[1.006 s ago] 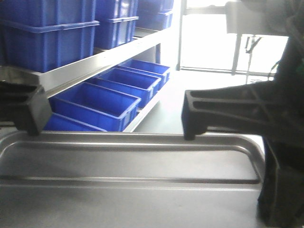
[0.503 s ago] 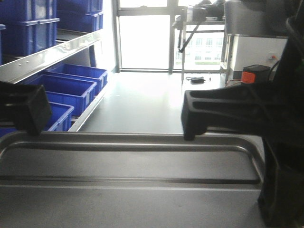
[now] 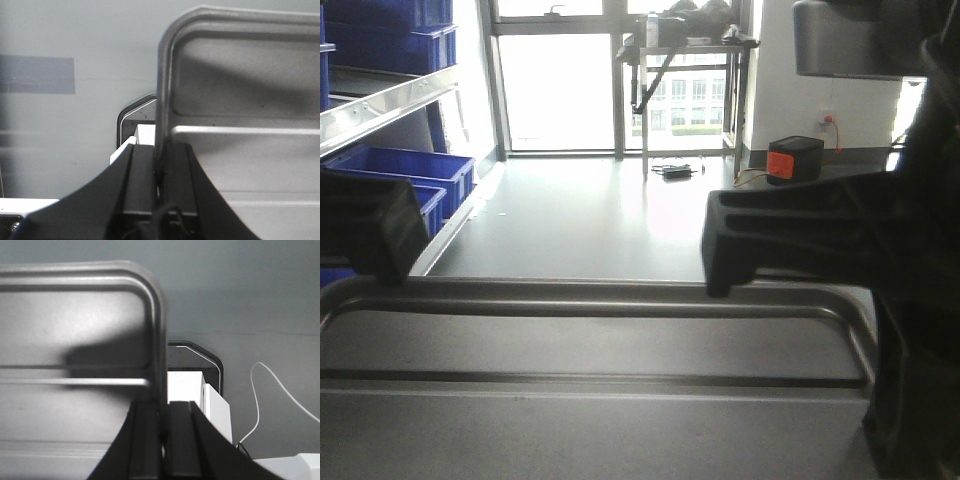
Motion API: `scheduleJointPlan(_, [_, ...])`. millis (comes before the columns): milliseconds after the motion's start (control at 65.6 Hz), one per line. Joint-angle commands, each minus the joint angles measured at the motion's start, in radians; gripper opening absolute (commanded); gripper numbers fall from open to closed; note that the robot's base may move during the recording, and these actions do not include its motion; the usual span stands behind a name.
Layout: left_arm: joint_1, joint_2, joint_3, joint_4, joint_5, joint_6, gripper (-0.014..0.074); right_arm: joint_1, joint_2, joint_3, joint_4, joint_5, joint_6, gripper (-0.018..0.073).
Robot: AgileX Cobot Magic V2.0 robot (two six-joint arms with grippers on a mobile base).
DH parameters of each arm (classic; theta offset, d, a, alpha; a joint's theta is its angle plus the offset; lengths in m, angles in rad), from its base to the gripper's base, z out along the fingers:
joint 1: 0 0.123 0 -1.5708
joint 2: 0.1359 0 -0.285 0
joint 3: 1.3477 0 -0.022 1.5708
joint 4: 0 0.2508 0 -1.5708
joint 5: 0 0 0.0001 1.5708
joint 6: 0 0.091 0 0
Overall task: Grab silver tray and stack on right shelf
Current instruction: 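Carry the silver tray in both grippers while the base turns and drives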
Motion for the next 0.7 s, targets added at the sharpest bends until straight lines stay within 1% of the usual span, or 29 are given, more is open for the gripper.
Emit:
scheduleJointPlan(0, [-0.007, -0.023, -0.03, 0.002, -0.012, -0.002, -0.0092, 0.002, -0.02, -0.028, -0.027, -0.026, 0.0, 0.0059])
scheduleJointPlan(686, [-0.007, -0.023, -0.03, 0.002, -0.012, -0.002, -0.0092, 0.002, -0.02, -0.028, -0.027, -0.026, 0.0, 0.0059])
